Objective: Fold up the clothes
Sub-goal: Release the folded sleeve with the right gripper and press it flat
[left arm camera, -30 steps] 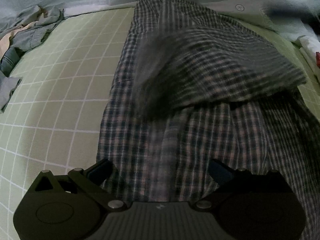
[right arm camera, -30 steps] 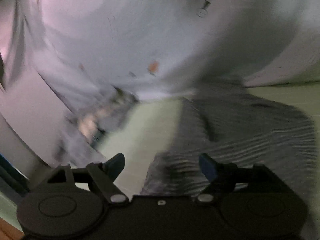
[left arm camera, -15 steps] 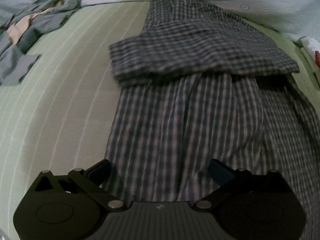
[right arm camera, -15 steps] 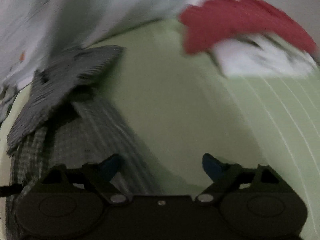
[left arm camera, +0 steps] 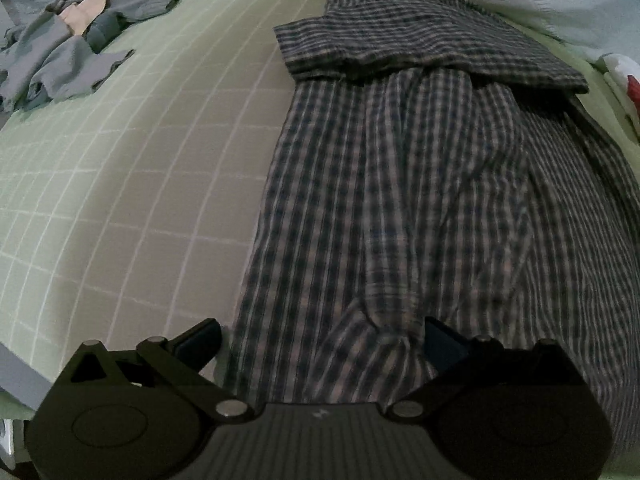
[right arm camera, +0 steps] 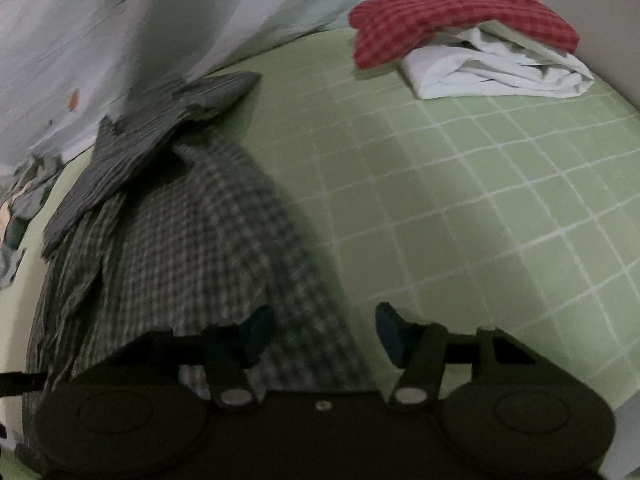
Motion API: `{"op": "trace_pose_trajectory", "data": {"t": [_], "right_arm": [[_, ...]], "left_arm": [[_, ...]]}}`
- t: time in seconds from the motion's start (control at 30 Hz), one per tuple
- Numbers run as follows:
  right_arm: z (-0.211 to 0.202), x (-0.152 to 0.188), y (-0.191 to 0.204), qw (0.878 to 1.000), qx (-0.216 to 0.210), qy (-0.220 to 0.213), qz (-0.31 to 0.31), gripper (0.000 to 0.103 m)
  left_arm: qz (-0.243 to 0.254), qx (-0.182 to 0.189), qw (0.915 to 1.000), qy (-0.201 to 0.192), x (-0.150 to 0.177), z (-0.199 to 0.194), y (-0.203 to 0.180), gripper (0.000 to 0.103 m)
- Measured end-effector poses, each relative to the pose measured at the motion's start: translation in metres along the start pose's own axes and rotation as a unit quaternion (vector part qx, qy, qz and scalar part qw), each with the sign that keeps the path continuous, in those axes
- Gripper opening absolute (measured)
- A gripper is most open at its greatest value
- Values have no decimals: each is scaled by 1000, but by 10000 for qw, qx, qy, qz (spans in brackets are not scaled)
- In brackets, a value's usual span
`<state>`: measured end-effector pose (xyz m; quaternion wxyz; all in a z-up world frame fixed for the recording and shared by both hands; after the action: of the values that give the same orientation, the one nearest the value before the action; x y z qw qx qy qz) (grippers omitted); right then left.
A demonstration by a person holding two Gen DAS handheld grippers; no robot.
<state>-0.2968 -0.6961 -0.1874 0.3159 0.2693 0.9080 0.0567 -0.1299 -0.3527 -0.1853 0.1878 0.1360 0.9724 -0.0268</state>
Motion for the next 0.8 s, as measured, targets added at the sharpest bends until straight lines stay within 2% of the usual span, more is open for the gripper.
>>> {"op": "trace_pose_trajectory", "data": {"t": [0.07, 0.13, 0.2, 0.27, 0.4, 0.53, 0.67, 0.8], "right_arm": [[-2, 7, 6, 9999, -70, 8, -71, 49], [-4, 11, 9, 9999, -59, 15, -107, 36], [-5, 13, 10, 9999, -100, 46, -29, 15], [-7, 15, 10, 9998, -177, 70, 79, 7], [-21, 16, 23, 9993, -334, -122, -112, 4], [-38, 11, 49, 9956, -749, -307, -469, 3], [-47, 6, 86, 9864, -1283, -324, -973, 3], [-42, 9, 127, 9723, -1856, -79, -1417, 3]], "left_arm": [[-13, 3, 10000, -29, 2, 0, 0, 103], [-1, 2, 10000, -74, 5, -1, -1, 103], [3, 0, 10000, -97, 8, -1, -2, 103], [7, -1, 9999, -108, 9, 0, -2, 103], [37, -2, 9999, -105, 10, -1, -3, 103], [66, 18, 9999, -115, 10, 1, -2, 103], [104, 30, 9999, -124, 10, 1, -3, 103], [121, 32, 9998, -164, 12, 1, -5, 103]]}}
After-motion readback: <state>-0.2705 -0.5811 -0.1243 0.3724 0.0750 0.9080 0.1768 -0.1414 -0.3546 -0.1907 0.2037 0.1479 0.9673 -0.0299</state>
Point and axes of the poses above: each gripper's, at about its wrist camera, not at the fingertips, and z roughly the way its jaws point, y to its left, x to its underside, the point moved 4 cm from there along z, roughly the way its jaws point, and after that the axes turned 1 degree about y, right-handed, at the moved point
